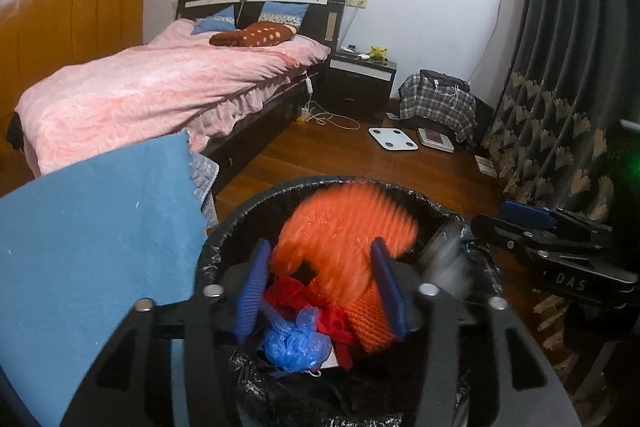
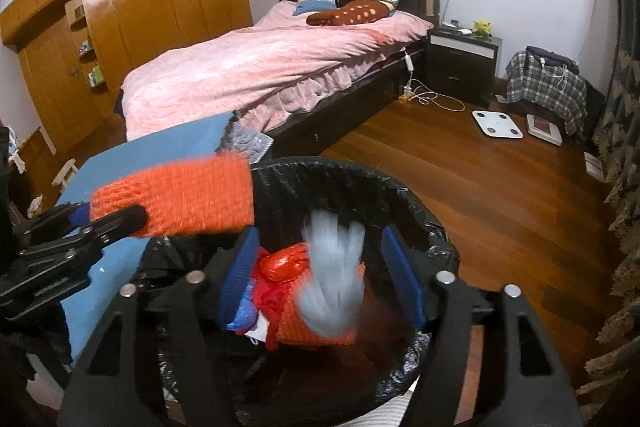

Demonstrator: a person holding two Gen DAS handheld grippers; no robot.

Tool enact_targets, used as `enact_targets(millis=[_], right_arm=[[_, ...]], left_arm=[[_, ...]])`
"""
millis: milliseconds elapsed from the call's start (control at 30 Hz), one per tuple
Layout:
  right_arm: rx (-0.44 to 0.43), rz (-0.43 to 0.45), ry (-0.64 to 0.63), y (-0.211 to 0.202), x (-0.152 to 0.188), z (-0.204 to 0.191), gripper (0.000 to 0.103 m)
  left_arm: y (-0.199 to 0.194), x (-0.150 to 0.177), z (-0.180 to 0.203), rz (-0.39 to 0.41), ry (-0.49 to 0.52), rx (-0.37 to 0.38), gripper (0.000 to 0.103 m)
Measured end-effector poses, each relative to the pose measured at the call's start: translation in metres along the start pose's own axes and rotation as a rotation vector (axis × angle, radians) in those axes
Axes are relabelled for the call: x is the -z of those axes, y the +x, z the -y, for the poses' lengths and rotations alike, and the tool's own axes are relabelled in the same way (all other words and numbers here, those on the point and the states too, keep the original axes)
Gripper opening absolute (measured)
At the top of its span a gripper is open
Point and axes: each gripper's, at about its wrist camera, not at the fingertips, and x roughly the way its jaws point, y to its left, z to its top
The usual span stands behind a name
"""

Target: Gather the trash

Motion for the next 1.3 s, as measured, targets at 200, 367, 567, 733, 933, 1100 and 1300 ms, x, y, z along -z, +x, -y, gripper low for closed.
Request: enact_targets(millis=[200, 367, 567, 733, 933, 1100, 1300], right_arm=[[0.007, 0.019, 0.007, -0.006, 0.000, 0.002, 0.086], [-0.017, 0.020, 0.017, -0.017, -0.006, -0.004, 0.095], [-0.050, 0.054, -0.006, -0.040, -0.015, -0.024, 0.098], [-0.071, 0.070, -0.029, -0.057, -0.021, -0.042, 0.098], [-0.114, 0.087, -0.048, -0.077, -0.030, -0.062, 0.098], [-0.129, 0.093, -0.070, -0.090, -0.036, -0.077, 0.098], [-0.144, 0.106, -0.094, -0.101, -0.040, -0.090, 0.098]], left_arm=[[-0.007, -0.001, -0.006, 0.014, -0.005, -0.030, 0.074], [-0.026, -0.006, -0.012, 0.042, -0.012, -0.072, 0.092], [-0.055, -0.010, -0.022, 0.075, -0.034, -0.121, 0.097], [-0.076, -0.011, -0.031, 0.082, -0.065, -0.161, 0.097], [-0.104, -0.013, -0.035, 0.106, -0.070, -0.212, 0.097], [-0.125, -0.016, -0.031, 0.134, -0.061, -0.245, 0.097], [-0.141, -0.019, -0.027, 0.161, -0.057, -0.258, 0.097]])
